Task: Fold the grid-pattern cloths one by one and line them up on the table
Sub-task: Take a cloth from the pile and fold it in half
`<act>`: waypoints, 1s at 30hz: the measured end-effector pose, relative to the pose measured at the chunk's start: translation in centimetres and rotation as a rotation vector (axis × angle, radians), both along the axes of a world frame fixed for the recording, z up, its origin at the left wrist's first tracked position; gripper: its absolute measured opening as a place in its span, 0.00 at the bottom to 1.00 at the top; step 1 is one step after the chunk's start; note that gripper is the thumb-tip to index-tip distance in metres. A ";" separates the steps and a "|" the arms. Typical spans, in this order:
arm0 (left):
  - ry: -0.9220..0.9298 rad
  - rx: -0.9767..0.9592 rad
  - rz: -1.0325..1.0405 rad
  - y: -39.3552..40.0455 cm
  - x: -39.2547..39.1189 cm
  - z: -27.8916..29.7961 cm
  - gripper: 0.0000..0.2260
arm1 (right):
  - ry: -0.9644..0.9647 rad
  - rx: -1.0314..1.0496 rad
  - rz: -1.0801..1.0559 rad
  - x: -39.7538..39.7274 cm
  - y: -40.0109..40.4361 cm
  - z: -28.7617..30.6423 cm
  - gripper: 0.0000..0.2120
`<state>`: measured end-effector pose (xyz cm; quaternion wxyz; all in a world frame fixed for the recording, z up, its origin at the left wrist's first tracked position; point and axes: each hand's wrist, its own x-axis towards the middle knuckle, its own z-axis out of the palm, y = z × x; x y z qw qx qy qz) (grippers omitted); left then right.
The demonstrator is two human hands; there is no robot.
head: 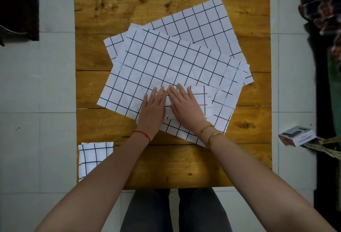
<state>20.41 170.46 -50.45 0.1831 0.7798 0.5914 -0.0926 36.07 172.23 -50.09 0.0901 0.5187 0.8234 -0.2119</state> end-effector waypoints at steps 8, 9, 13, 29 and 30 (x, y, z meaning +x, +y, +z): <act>0.017 -0.061 0.019 -0.2 -0.7 -0.4 0.31 | -0.103 -0.006 -0.072 3.8 -1.3 -0.5 0.27; 0.017 -0.065 0.022 -0.2 -0.7 -0.4 0.32 | -0.108 0.001 -0.122 4.7 -1.5 -0.4 0.27; 0.011 -0.085 0.047 -0.2 -0.6 -0.2 0.31 | -0.098 -0.001 -0.317 7.1 -2.6 -0.2 0.27; -0.198 0.203 0.041 -4.5 -0.6 0.9 0.10 | 0.038 -0.015 0.006 2.4 -6.3 0.9 0.25; -0.196 0.200 0.031 -4.9 -0.6 0.7 0.10 | 0.026 -0.025 0.010 2.2 -6.6 0.7 0.25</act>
